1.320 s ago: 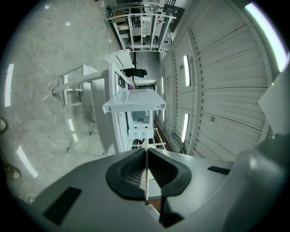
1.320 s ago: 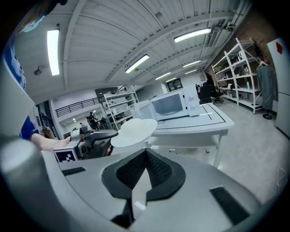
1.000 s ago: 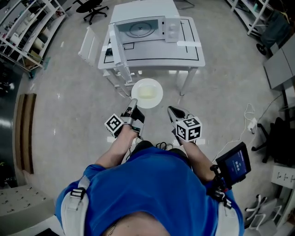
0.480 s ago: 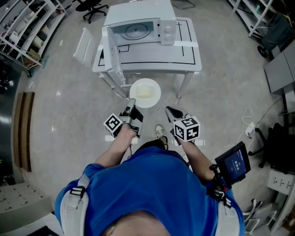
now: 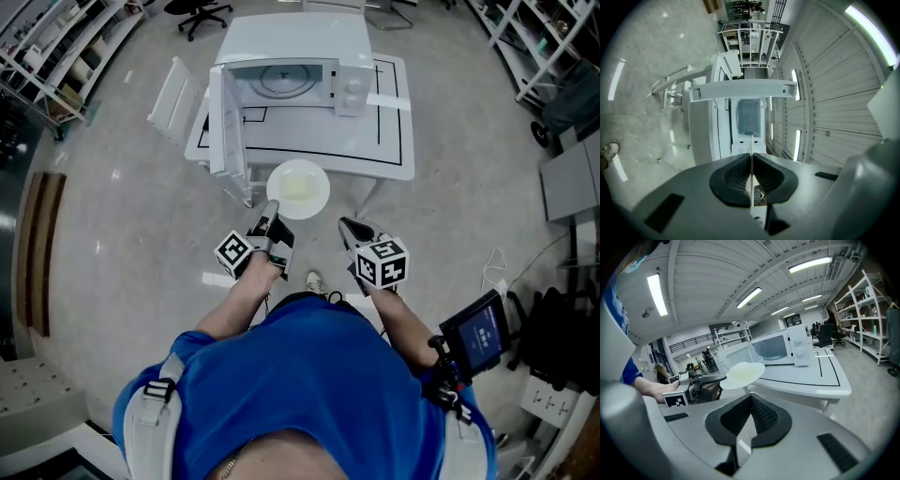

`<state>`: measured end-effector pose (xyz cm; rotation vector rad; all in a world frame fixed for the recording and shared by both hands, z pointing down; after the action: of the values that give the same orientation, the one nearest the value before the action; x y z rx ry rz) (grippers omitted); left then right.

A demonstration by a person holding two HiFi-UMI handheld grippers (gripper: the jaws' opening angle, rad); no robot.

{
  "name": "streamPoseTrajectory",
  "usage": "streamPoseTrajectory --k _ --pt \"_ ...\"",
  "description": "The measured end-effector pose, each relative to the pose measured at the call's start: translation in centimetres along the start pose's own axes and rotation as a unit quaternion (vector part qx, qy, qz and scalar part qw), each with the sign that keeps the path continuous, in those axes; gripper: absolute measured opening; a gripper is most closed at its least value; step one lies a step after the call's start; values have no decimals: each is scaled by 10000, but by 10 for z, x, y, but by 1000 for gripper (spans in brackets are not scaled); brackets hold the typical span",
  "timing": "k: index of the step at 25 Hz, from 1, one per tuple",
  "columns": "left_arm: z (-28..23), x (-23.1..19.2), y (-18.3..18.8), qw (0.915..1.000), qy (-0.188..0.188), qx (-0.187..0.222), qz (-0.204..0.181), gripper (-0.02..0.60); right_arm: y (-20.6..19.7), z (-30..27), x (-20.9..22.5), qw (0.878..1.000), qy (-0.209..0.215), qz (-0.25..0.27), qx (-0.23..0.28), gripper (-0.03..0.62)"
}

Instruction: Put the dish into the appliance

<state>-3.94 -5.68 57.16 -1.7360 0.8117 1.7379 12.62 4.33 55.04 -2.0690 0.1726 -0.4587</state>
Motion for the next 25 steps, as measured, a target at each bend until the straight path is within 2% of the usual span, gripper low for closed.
streamPoseTrajectory --k 7,14,25 --pt "-27 -4 11 9999 -21 157 61 18 22 -26 23 9999 78 81 -43 0" --pt "-32 -10 15 9993 65 342 108 18 29 -41 36 9996 230 81 -135 0" --pt "-63 -12 17 9944 7 1053 72 18 60 -76 78 9946 900 452 -247 0"
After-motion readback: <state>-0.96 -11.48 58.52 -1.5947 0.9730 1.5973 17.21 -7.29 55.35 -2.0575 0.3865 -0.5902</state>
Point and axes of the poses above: the fingertips, and each gripper's own axes: z backward along the fingers, x to its right, y out of its top, the point moved 2 cm from there along z, backward along the fingers, and after that the axes turned 4 degrees about z, right-handed, at the moved point
